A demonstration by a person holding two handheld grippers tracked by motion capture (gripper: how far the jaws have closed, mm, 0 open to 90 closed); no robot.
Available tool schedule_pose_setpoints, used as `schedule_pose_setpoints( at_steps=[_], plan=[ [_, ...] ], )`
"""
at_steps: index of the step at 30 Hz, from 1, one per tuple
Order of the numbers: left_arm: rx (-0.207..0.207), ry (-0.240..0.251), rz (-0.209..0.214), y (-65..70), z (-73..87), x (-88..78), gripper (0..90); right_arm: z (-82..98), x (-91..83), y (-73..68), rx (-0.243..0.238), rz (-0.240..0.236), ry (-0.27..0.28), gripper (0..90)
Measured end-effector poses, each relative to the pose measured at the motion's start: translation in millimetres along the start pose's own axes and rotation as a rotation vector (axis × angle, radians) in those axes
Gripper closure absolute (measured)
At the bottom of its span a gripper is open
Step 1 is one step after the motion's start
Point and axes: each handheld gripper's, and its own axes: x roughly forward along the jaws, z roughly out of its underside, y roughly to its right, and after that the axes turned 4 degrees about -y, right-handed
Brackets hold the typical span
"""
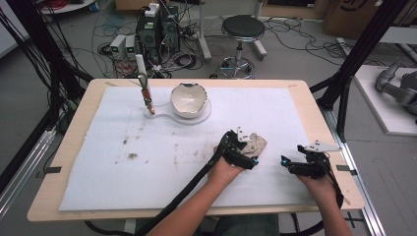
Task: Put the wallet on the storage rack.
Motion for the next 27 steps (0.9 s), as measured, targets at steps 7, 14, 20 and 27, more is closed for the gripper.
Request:
schedule_pose_setpoints(
  at_steps=[7, 14, 20, 27],
  plan=[
    [0.061, -0.026, -0.031, 12.3, -6.7, 13.5, 14.8, 0.8, -0.7, 1.3, 0.005, 0.002, 0.001, 18.9],
    [0.051, -0.077, -0.059, 11.3, 0.8, 27.5, 13.8, 2.3, -1.6, 1.8, 0.01, 0.004, 0.001, 18.9],
    [0.035, -0.081, -0.038, 8.2, 1.2, 27.4, 14.5, 2.2, -1.2, 0.7, 0.005, 0.002, -0.004, 18.9],
    [0.034, -0.063, -0.017, 8.5, 3.5, 23.4, 25.8, 1.4, -1.0, -1.6, 0.002, 0.003, -0.004, 18.9]
  ],
)
